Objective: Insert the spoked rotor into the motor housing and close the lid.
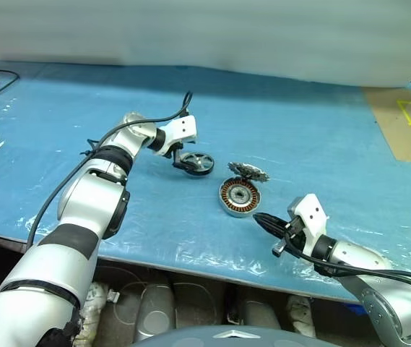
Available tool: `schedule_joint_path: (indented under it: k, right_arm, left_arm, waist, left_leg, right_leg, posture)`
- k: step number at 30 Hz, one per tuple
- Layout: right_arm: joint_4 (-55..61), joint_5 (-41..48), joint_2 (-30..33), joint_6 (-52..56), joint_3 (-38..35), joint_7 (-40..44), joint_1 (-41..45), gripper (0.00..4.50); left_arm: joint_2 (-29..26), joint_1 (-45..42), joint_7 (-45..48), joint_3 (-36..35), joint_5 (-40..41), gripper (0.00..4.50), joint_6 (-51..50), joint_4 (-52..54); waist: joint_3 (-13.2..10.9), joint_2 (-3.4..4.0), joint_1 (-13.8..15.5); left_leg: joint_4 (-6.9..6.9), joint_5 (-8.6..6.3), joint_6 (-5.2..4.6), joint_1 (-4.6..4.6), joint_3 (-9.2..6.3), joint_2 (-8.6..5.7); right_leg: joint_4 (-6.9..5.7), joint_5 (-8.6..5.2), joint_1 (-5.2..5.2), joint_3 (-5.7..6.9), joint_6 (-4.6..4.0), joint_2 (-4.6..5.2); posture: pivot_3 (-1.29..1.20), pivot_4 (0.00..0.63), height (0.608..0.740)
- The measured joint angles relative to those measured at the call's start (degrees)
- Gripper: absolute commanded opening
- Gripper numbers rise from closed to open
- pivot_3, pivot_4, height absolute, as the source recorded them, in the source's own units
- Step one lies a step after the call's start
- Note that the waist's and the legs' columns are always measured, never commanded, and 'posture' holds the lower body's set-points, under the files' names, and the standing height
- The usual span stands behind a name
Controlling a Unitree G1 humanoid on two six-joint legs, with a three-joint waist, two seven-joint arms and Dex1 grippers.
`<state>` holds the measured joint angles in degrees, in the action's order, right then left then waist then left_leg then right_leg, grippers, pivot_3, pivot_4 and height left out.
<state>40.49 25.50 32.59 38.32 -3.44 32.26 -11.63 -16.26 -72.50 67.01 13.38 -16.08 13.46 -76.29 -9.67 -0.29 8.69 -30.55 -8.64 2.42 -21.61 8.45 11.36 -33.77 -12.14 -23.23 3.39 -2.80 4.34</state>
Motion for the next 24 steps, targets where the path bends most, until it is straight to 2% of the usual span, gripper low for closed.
schedule_joint_path:
  k: [17,20,24]
  right_arm:
    - [0.9,-0.9,0.5,-0.3,0.8,-2.1,0.4,0.01]
    - [0.9,-1.5,0.6,-0.3,1.0,-2.5,0.5,0.00]
    - [0.9,-2.1,0.6,-0.3,1.9,-2.8,0.6,0.00]
  left_arm:
    - [1.7,1.0,0.4,0.6,-1.3,4.50,0.4,-0.1]
    - [1.9,1.1,0.8,0.6,-1.3,3.93,0.5,-0.1]
    - [1.9,1.2,0.8,0.6,-1.4,2.55,0.5,-0.1]
  waist:
    - [0.0,0.00,0.0]
    - [0.0,0.00,0.0]
    - [0.0,0.00,0.0]
  left_leg:
    - [0.00,0.01,0.01,-0.01,-0.02,0.00]
    - [0.00,0.00,0.01,-0.01,-0.02,0.00]
    - [0.00,0.01,0.01,-0.01,-0.02,0.00]
  right_leg:
    - [0.00,0.00,0.00,0.01,-0.01,0.00]
    - [0.00,0.00,0.00,0.01,-0.01,0.00]
    - [0.00,0.00,0.00,0.01,0.00,0.00]
  posture:
    - [0.00,0.150,0.740]
    - [0.00,0.150,0.740]
    - [0.00,0.150,0.740]
